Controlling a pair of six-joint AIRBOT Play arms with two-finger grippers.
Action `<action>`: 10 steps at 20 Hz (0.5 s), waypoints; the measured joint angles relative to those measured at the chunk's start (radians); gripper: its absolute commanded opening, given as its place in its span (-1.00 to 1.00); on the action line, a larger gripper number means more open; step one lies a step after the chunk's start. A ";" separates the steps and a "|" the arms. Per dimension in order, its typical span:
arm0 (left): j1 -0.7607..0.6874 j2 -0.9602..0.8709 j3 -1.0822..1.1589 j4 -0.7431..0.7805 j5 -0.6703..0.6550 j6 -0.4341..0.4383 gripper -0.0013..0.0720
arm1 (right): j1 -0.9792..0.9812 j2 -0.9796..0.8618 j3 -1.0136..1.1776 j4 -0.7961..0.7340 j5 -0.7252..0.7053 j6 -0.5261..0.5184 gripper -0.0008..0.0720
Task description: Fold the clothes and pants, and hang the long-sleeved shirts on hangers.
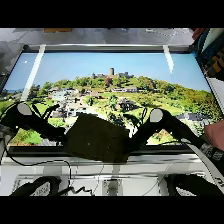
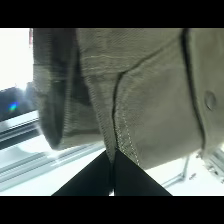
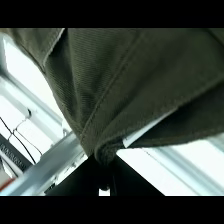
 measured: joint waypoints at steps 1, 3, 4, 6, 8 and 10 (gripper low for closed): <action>0.000 -0.004 0.000 0.010 0.003 -0.006 -0.71 | 0.026 0.000 -0.005 -0.003 0.001 0.004 -0.32; 0.001 -0.012 0.000 0.026 0.010 -0.008 0.63 | 0.079 0.000 -0.011 -0.026 0.001 0.006 0.64; 0.001 -0.016 0.000 0.030 0.012 -0.011 0.98 | 0.104 0.000 -0.013 -0.048 -0.016 0.008 0.66; 0.001 -0.027 0.000 0.034 0.014 -0.012 0.97 | 0.138 0.000 -0.016 -0.093 -0.043 0.011 0.64; 0.001 -0.035 0.000 0.037 0.027 -0.014 0.96 | 0.151 0.000 -0.018 -0.150 -0.076 0.014 0.63; 0.001 -0.040 0.000 0.038 0.054 -0.014 0.96 | 0.151 0.000 -0.018 -0.230 -0.095 0.014 0.51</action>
